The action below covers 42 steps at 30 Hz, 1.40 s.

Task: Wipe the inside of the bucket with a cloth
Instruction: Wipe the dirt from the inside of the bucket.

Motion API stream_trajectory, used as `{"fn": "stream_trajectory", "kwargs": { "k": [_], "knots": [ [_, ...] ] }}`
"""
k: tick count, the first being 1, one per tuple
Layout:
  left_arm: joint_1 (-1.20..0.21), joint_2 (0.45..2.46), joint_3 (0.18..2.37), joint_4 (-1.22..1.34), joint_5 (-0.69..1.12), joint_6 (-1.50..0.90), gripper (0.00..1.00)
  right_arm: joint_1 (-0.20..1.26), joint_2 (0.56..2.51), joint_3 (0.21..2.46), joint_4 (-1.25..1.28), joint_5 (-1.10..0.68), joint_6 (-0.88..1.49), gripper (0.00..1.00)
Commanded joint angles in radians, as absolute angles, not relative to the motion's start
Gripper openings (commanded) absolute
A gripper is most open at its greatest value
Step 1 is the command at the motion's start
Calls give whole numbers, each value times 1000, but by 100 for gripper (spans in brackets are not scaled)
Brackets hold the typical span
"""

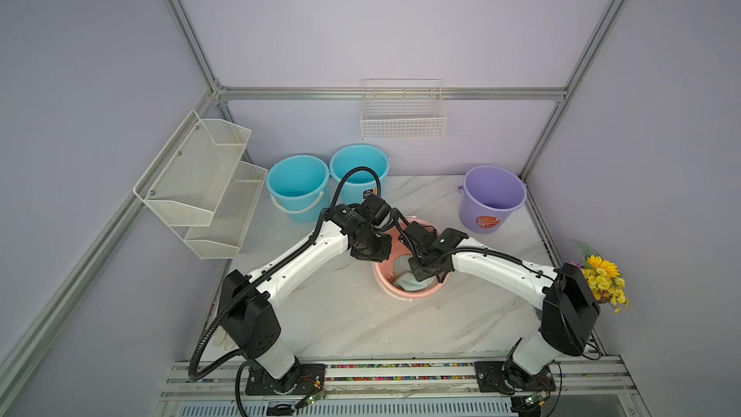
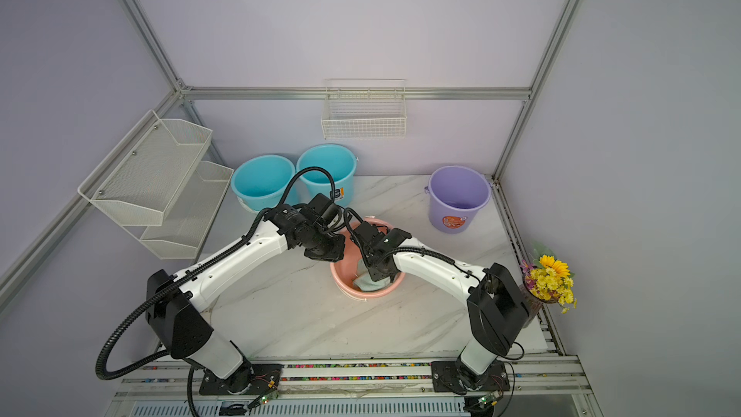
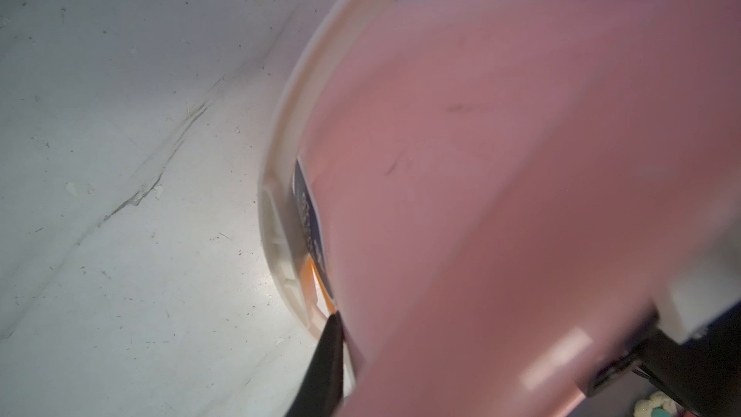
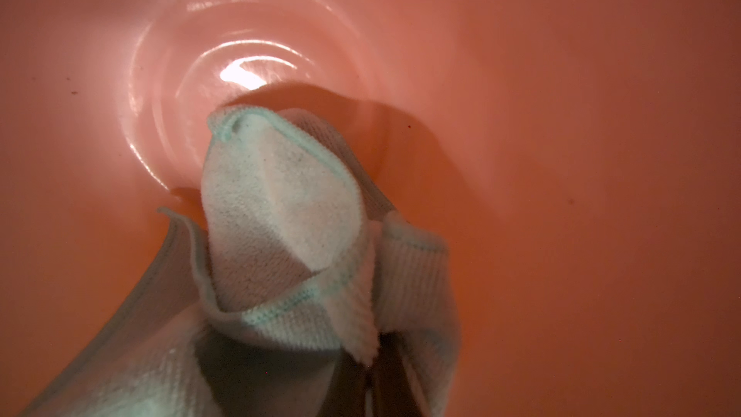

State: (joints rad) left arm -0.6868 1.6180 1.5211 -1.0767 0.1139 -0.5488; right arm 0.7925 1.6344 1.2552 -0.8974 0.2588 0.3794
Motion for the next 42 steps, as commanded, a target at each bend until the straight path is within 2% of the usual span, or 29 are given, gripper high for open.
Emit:
{"fn": "stream_trajectory", "kwargs": {
  "k": [1,7,11,22,29,33,42],
  "knots": [
    [-686,1585,1547,-1011,200,-545,0,792,1720,1157,-679,190,425,0],
    [-686,1580,1539,-1003,198,-548,0,791,1773,1130,-634,186,430,0],
    [-686,1577,1531,-999,195,-550,0,791,1735,1137,-658,163,448,0],
    [-685,1582,1516,-994,164,-548,0,803,1556,1366,-970,87,478,0],
    [-685,1583,1517,-994,171,-546,0,806,1544,1472,-1084,78,494,0],
    [-684,1579,1521,-994,175,-548,0,805,1568,1401,-1017,114,495,0],
    [-685,1571,1517,-987,199,-557,0,803,1645,1187,-647,217,486,0]
  ]
}}
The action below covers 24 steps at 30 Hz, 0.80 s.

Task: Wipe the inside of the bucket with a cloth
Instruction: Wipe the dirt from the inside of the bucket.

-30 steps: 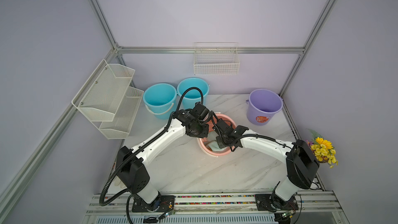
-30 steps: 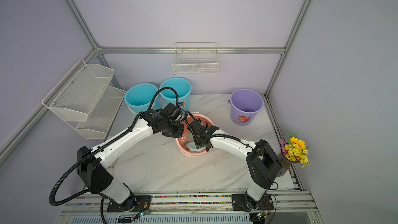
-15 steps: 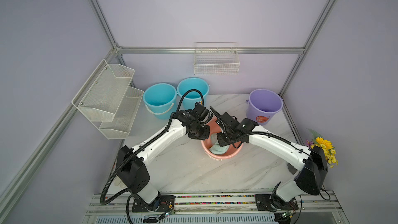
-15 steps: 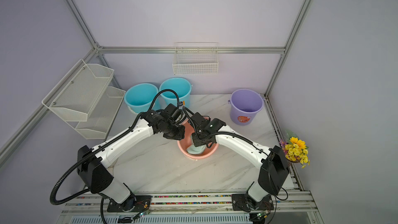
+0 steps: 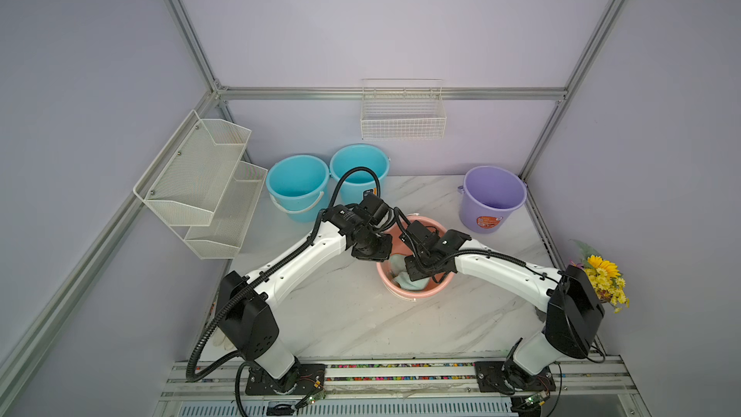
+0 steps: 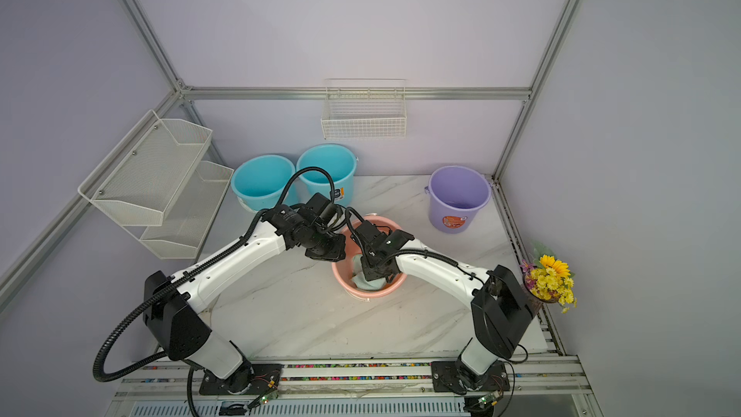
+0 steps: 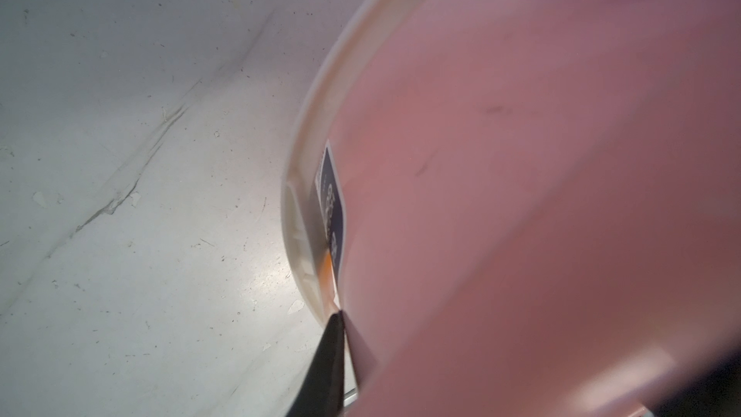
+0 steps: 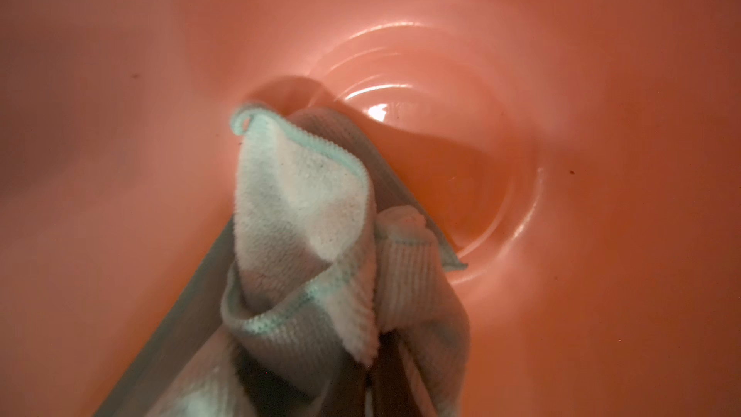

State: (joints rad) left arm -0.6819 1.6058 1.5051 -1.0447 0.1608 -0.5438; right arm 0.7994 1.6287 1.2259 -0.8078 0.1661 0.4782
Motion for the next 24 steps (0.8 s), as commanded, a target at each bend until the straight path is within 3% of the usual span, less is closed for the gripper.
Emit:
{"fn": "stream_trajectory", "kwargs": {
  "k": [1,8,16,24],
  "knots": [
    [-685,1571,1517,-986,201,-557,0,801,1657,1169,-616,236,486,0],
    [-684,1567,1518,-979,207,-560,0,793,1710,1146,-556,208,492,0],
    [-683,1571,1499,-960,188,-565,0,792,1562,1198,-719,-78,553,0],
    [-683,1588,1497,-947,193,-568,0,793,1386,1215,-693,-307,714,0]
  ]
}}
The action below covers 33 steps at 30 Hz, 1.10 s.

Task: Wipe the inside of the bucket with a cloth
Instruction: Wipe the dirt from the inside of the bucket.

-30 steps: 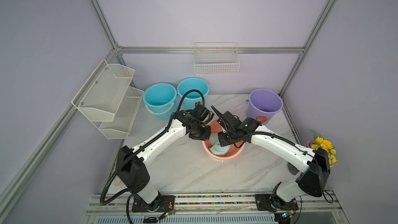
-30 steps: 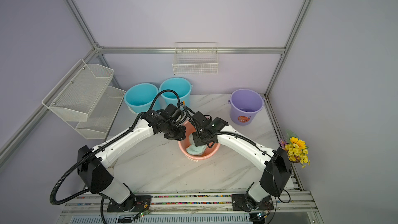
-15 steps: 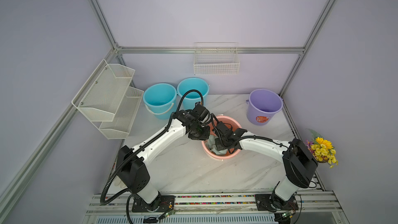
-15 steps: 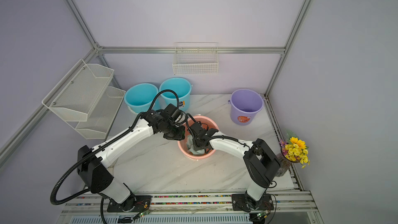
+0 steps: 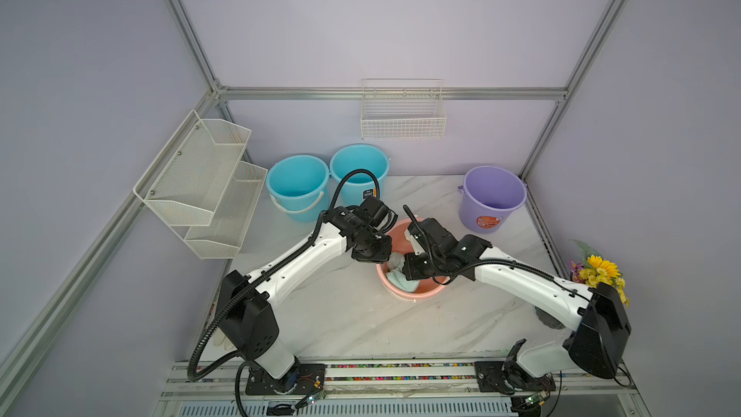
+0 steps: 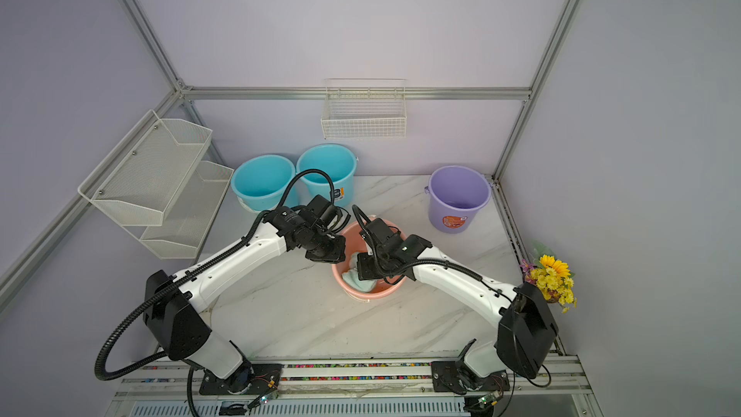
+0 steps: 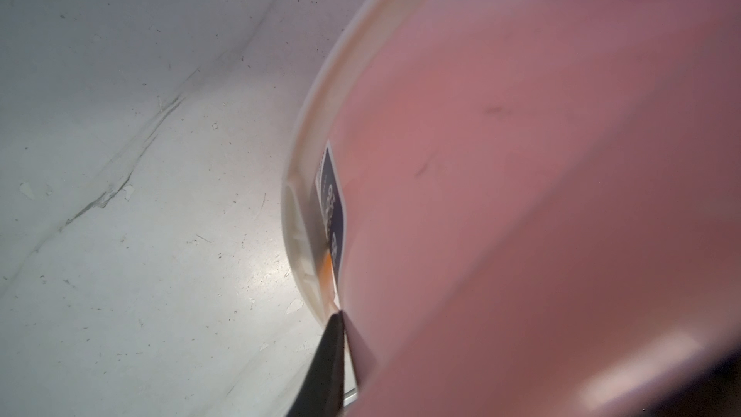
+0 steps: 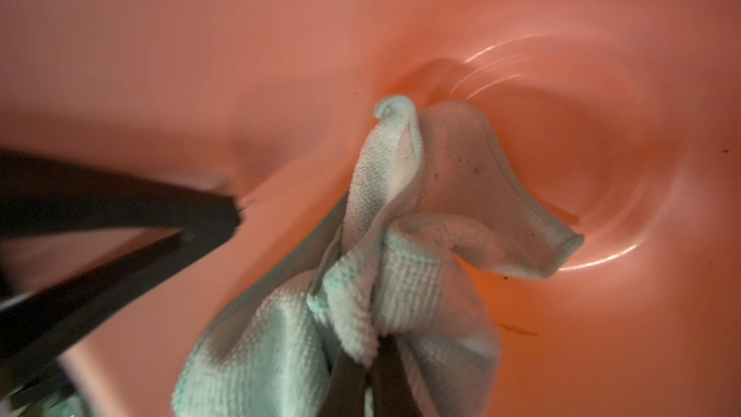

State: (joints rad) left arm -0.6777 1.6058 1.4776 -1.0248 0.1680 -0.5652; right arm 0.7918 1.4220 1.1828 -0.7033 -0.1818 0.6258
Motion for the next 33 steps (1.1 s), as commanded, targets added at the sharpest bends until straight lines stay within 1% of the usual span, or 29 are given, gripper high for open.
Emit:
{"fn": "stream_trajectory", "kwargs": {
  "k": [1,5,9,12,16,20,23,26,29,33],
  "knots": [
    [-683,1586,1500,-946,194,-569,0,793,1376,1222,-680,-321,732,0],
    [-683,1582,1501,-946,197,-571,0,793,1334,1224,-609,-347,794,0],
    [-683,1582,1504,-947,208,-569,0,793,1350,1165,-526,-334,821,0],
    [-683,1576,1506,-947,218,-573,0,793,1365,1102,-432,-285,838,0],
    [-683,1565,1502,-946,223,-574,0,792,1452,1050,-348,-206,832,0],
    [-684,1562,1503,-946,240,-575,0,792,1505,989,-256,-90,833,0],
    [-683,1559,1504,-946,242,-578,0,792,1538,948,-200,-7,825,0],
    [-684,1555,1504,-945,245,-581,0,792,1548,908,-147,37,824,0],
    [-683,1554,1505,-945,246,-581,0,792,1520,883,-104,32,813,0],
    [-683,1560,1507,-945,248,-580,0,793,1429,843,-23,-28,736,0]
  ]
}}
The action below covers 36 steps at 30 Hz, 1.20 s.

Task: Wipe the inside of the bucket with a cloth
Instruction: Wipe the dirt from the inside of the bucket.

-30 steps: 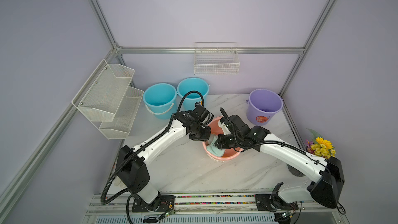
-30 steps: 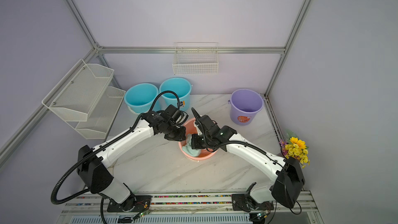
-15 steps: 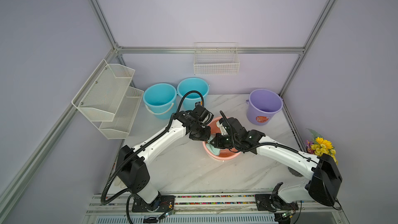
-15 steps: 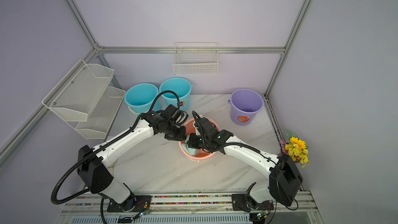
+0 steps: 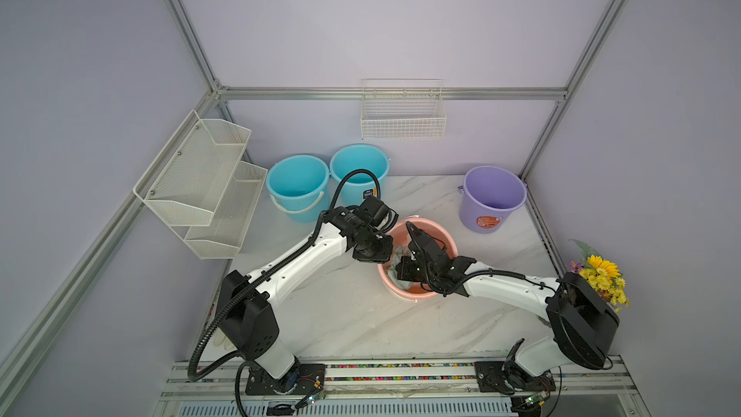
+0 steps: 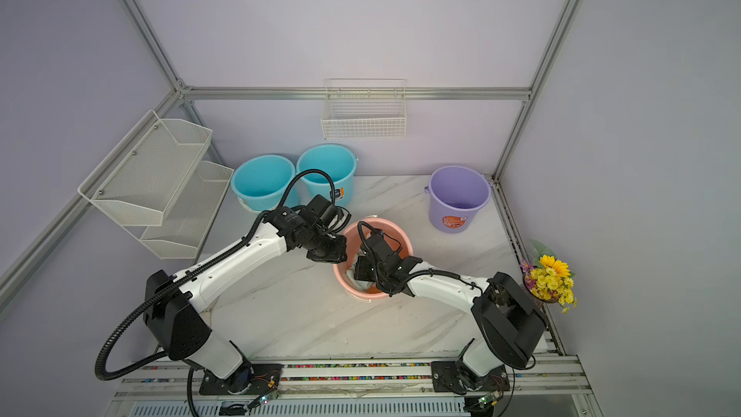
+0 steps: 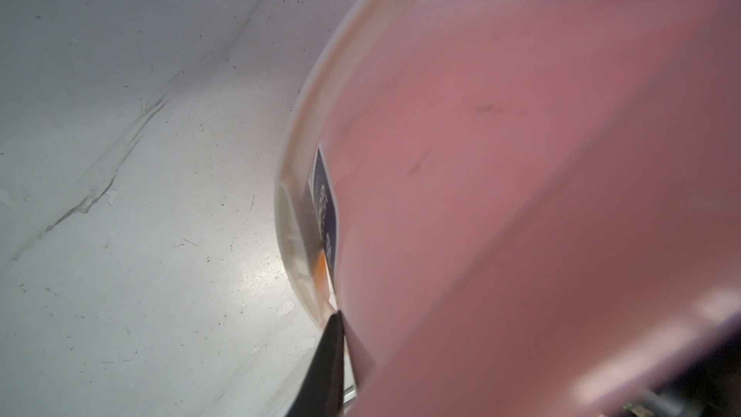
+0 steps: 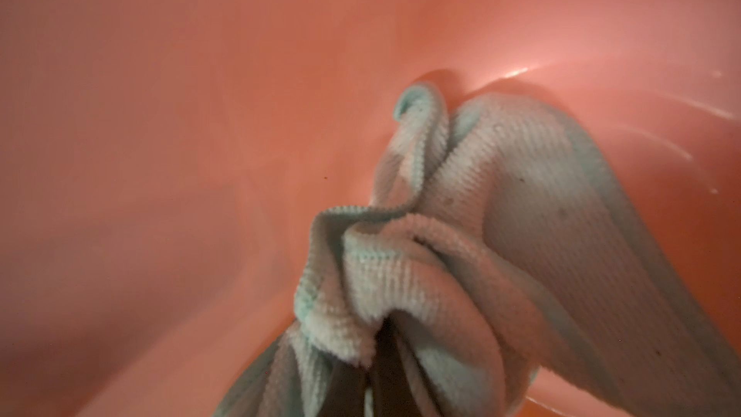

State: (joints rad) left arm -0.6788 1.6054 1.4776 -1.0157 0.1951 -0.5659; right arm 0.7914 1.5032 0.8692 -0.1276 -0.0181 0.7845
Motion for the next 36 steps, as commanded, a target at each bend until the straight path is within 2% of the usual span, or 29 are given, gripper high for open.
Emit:
{"fn": "stream_trajectory", "kwargs": {
  "k": [1,6,14,16,19,25,31,36],
  "knots": [
    [-682,1563,1507,-945,251,-578,0,793,1406,830,-2,-39,706,0],
    [-683,1574,1519,-950,267,-572,0,792,1343,822,80,-73,513,0],
    [-683,1562,1510,-960,270,-571,0,792,1273,773,317,19,1,0],
    [-683,1562,1508,-960,272,-570,0,792,1273,796,312,39,-100,0],
    [-683,1562,1506,-960,273,-572,0,793,1269,840,251,50,-298,0],
    [-683,1564,1506,-965,275,-571,0,793,1227,924,60,253,-533,0],
    [-682,1574,1519,-970,271,-566,0,792,1204,1070,-301,430,-612,0],
    [-683,1582,1528,-975,264,-564,0,793,1210,1172,-626,448,-616,0]
  ]
}}
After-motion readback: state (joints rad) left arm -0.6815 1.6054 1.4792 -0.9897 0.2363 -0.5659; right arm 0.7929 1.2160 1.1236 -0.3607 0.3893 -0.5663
